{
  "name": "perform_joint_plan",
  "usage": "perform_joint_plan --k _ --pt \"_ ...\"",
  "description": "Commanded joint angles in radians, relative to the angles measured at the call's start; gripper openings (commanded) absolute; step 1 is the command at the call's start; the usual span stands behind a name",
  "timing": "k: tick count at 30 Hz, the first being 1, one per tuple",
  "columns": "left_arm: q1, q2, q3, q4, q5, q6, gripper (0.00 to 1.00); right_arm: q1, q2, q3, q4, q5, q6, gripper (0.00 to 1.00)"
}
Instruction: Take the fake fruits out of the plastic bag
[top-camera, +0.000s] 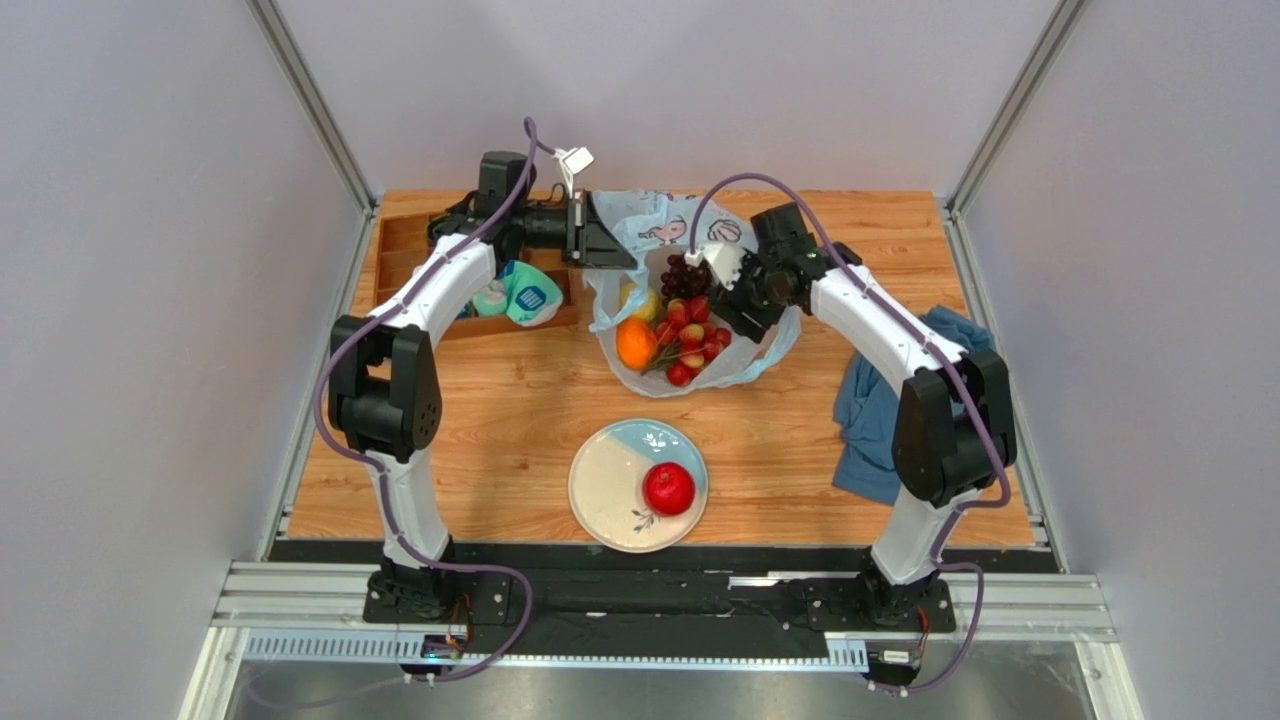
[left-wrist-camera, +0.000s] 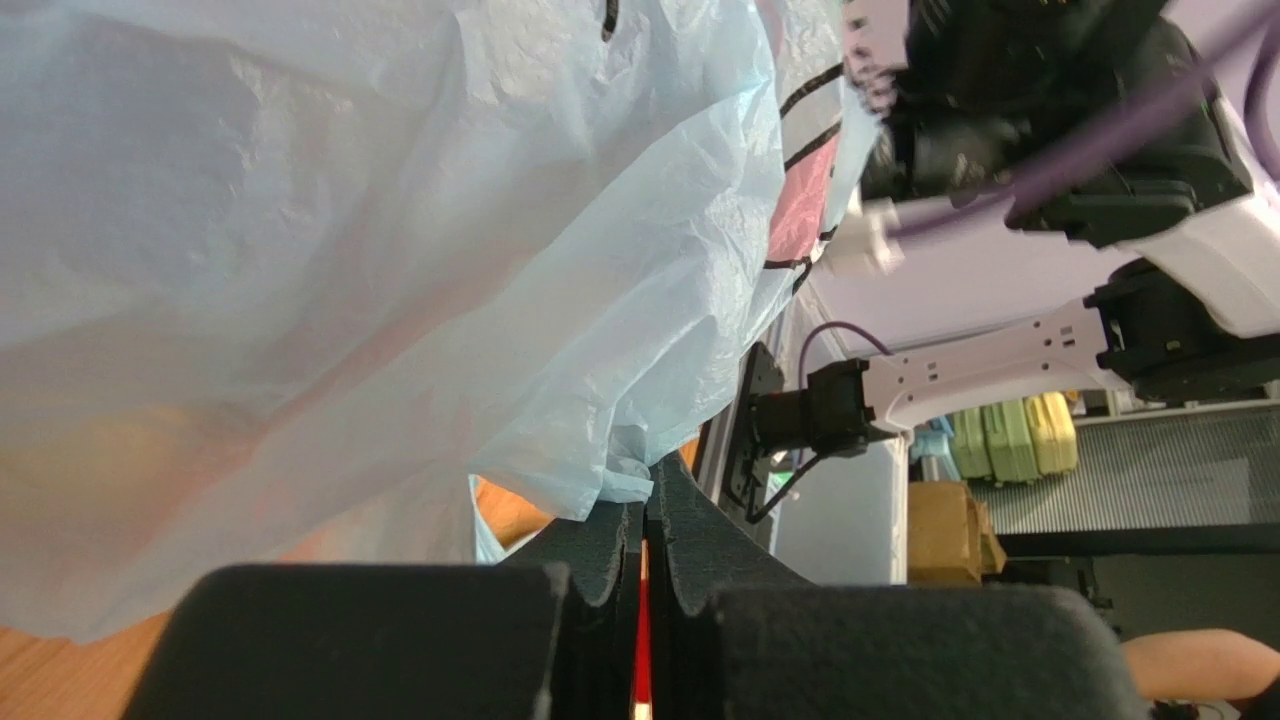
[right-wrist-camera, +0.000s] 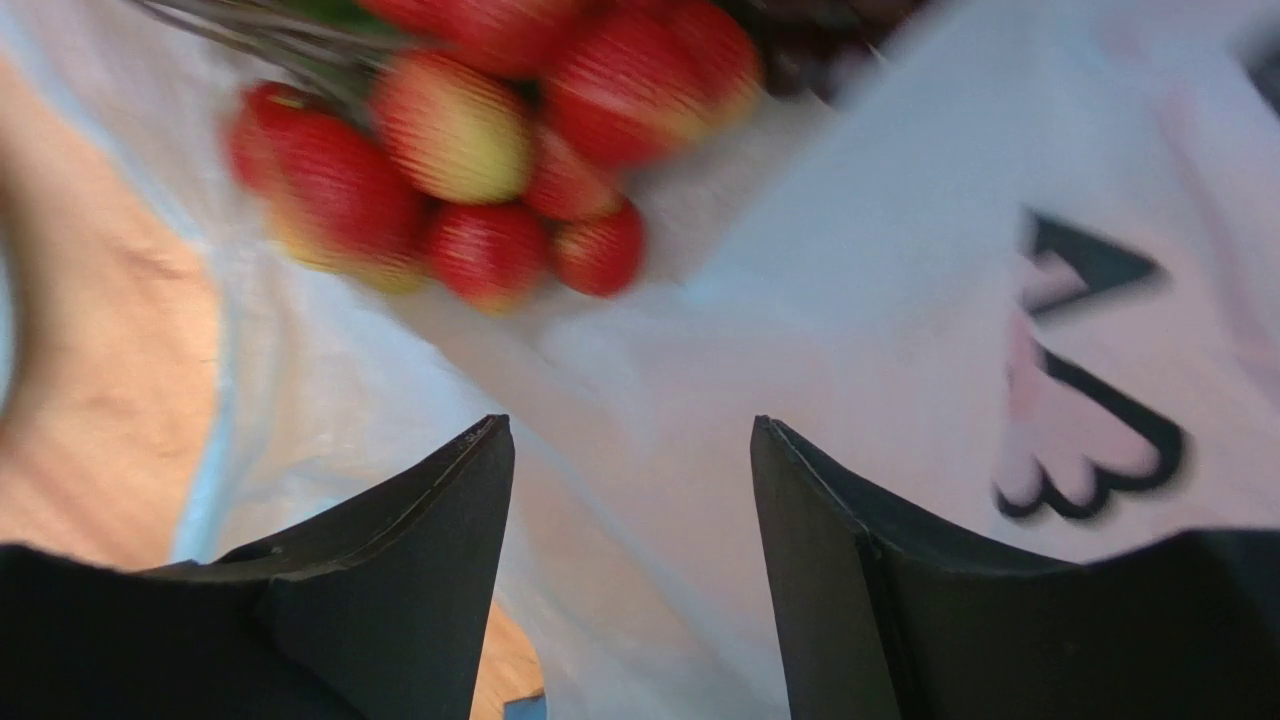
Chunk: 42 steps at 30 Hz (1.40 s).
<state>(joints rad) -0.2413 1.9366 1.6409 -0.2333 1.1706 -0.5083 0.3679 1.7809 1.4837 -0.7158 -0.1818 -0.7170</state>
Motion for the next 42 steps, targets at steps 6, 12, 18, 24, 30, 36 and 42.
perform_joint_plan --k 6,12,18,24,30,36,42 --pt "-0.007 0.038 0.016 0.088 0.041 -0.065 0.00 0.310 -0.186 -0.172 0.110 -0.093 -0.220 0.63" --pt "-0.007 0.033 0.007 0.092 0.046 -0.073 0.00 0.336 -0.083 -0.165 0.173 -0.029 -0.297 0.65" --pt "-0.006 0.022 -0.006 0.091 0.049 -0.067 0.00 0.328 0.043 -0.140 0.246 0.068 -0.384 0.70" --pt "-0.004 0.016 -0.018 0.081 0.047 -0.055 0.00 0.327 0.107 -0.137 0.332 0.142 -0.391 0.60" --pt "-0.003 0.024 -0.023 0.084 0.047 -0.064 0.00 0.327 0.101 -0.162 0.403 0.217 -0.383 0.22" --pt "-0.003 0.025 -0.027 0.098 0.049 -0.073 0.00 0.328 0.017 -0.163 0.262 0.108 -0.337 0.04" --pt "-0.003 0.025 -0.024 0.098 0.049 -0.072 0.00 0.338 -0.130 -0.125 0.193 0.029 -0.225 0.00"
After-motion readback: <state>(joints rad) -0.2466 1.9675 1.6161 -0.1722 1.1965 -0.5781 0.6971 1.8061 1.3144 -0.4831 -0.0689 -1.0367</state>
